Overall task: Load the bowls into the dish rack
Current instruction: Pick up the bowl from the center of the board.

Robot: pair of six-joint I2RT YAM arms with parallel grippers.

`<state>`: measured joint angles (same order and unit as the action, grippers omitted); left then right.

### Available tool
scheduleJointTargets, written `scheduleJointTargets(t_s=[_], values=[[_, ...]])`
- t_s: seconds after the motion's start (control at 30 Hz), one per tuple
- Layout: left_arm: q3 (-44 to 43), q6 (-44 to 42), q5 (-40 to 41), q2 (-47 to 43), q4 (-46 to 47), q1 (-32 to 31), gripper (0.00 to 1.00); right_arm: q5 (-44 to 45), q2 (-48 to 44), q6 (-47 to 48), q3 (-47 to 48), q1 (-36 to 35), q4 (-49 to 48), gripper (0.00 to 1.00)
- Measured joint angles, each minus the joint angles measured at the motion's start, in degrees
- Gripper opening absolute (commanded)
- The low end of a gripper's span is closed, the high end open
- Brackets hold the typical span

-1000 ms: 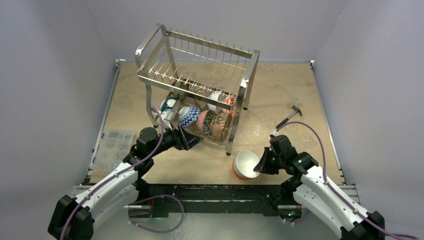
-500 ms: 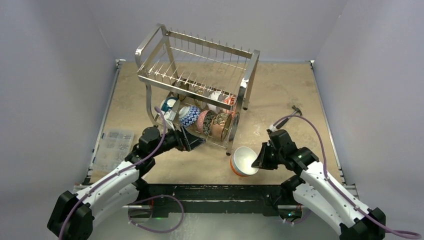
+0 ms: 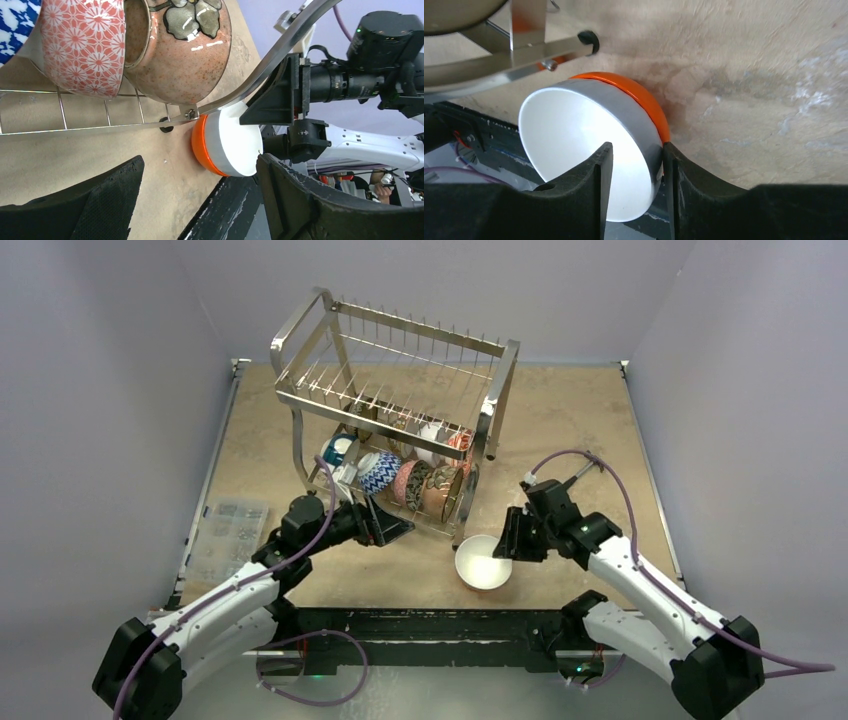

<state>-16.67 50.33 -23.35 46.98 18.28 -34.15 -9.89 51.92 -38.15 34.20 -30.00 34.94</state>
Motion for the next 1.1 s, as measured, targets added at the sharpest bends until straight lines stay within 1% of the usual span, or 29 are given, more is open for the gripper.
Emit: scheduleJointTargets(t_s=[0.03,0.17,0.23,0.27,0.6,0.83,0.93,1.1], values=[[-0.04,-0.15,0.2,0.0,-0.37,0.0,0.81,0.17,0.09,0.35,0.72,0.0,-0.17,0.39],[-0.5,-0.44,1.03,0.02,-1.44,-0.04,0.81,1.53,0.33,1.81,1.92,0.0,-0.55,0.11],[-0.94,-0.55,1.09,0.15,-1.79,-0.04,0.81,1.7,0.57,2.67,1.92,0.0,-0.22,0.02],[-1.16,-0.61,1.07,0.33,-1.88,-0.04,0.81,1.64,0.72,3.13,1.92,0.0,0.46,0.0],[-1.99,-0.39,0.98,1.36,-2.14,-0.31,0.81,1.73,1.14,6.03,3.65,-0.26,2.49,0.0],[-1.99,1.2,0.7,2.67,-1.2,-3.61,0.82,-0.83,-3.15,8.0,5.2,-0.26,2.4,0.0],[-1.99,3.72,0.48,3.43,1.62,-5.99,0.86,-2.91,-4.87,8.2,5.22,-0.26,0.81,0.0],[-1.16,10.62,0.37,5.42,11.04,-11.34,0.9,-6.64,-7.17,7.82,5.22,-0.28,-4.02,0.0]])
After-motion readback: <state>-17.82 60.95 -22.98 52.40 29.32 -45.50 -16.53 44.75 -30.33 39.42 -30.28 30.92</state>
